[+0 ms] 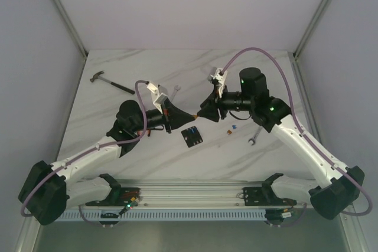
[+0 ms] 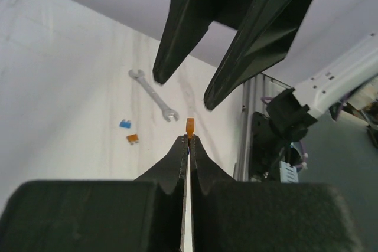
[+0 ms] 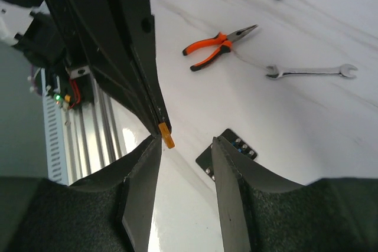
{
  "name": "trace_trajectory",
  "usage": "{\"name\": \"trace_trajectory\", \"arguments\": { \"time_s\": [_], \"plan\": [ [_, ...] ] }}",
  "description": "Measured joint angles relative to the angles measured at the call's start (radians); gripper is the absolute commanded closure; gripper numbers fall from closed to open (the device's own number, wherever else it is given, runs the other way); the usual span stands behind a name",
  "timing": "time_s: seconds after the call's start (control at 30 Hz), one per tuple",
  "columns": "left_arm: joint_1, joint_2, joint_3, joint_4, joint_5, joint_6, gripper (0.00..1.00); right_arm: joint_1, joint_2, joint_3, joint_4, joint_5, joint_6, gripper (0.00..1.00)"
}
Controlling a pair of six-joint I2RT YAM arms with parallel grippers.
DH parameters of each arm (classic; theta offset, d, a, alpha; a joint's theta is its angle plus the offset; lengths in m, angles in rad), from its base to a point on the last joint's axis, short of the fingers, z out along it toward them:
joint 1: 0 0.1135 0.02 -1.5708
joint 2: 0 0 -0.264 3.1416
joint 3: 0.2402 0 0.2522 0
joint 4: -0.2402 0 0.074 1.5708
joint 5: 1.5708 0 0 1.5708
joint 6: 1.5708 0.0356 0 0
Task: Snap on the fuse box
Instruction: Pick up the fuse from the center of the board.
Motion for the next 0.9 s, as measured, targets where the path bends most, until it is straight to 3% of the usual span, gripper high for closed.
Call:
{"name": "trace_trajectory", "arguments": {
  "time_s": [0.3,0.9],
  "plan": [
    [0.0,0.008,0.053,-0.012,0.13,0.005,1.0,0.0,0.0,0.0,-0.07,-0.141,-0.135,0.57],
    [-0.002,0.024,0.069,-0.034,0.194,0.008,1.0,0.0,0.025,0.0,-0.109,-0.256,-0.199,0.75]
  ]
}}
